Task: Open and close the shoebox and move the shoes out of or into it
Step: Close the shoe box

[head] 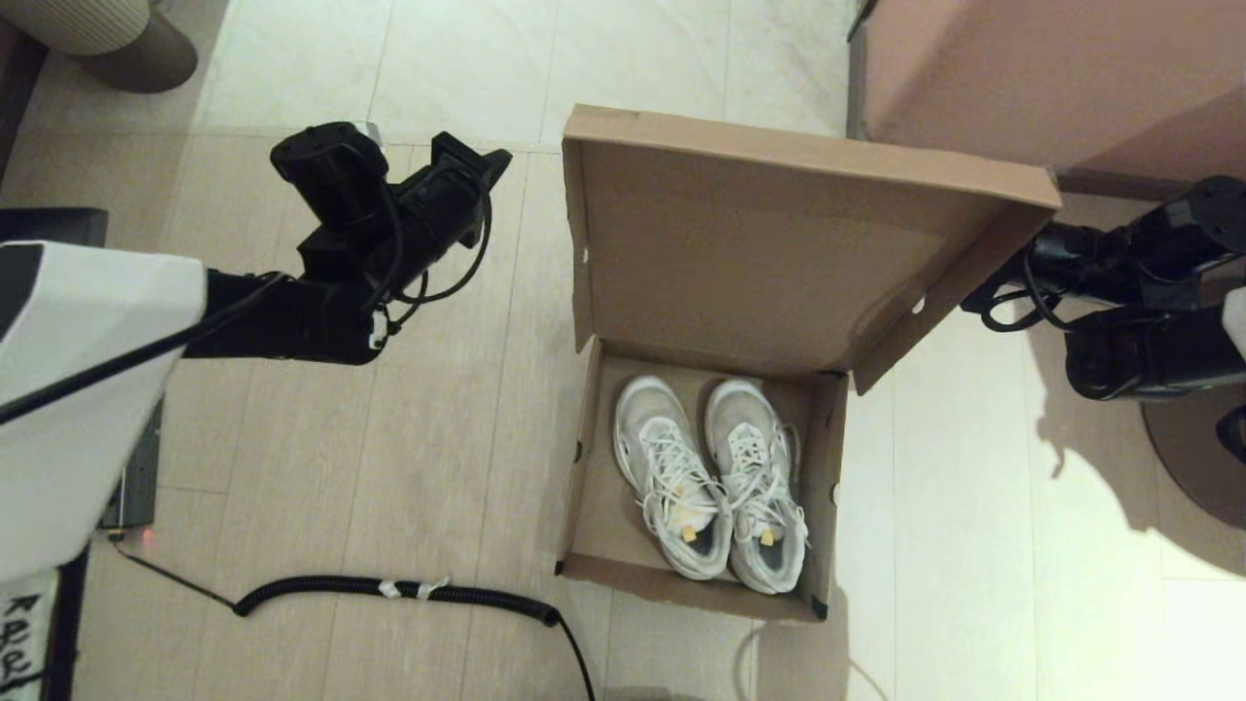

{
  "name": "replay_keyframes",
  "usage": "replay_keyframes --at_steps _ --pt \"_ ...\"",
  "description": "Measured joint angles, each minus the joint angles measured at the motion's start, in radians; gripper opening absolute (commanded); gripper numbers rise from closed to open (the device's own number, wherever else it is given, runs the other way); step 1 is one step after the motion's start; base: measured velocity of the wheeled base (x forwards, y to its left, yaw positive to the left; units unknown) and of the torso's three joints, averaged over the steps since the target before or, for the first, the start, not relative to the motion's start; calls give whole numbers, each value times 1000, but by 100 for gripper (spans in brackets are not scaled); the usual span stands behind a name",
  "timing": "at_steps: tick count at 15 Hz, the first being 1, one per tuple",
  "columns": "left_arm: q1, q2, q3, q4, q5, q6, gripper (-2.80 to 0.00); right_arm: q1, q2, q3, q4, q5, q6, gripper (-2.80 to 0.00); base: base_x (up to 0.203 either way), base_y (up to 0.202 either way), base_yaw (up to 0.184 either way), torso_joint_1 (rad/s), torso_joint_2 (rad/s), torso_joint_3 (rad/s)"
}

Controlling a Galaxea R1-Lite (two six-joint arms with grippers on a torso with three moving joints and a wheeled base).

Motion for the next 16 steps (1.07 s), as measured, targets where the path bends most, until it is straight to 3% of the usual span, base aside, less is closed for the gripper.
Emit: replay_keyframes --at_steps 2,5,9,13,16 --pt "-22 68 -89 11 -56 -50 -280 6 -48 85 0 0 -6 -280 0 0 0 0 0 0" --pt "-105 138 -121 -53 -177 -98 -280 11 -141 272 0 1 -24 -280 0 0 0 0 0 0" --pt "-165 162 -109 -127 -164 -104 -280 19 -284 533 0 15 -42 -280 0 0 0 0 0 0" --pt "-176 104 45 -210 -151 -105 -280 30 -410 773 0 17 -132 -280 0 0 0 0 0 0" --pt "-182 20 265 -306 -165 -102 -280 37 -501 922 0 13 -254 -280 0 0 0 0 0 0"
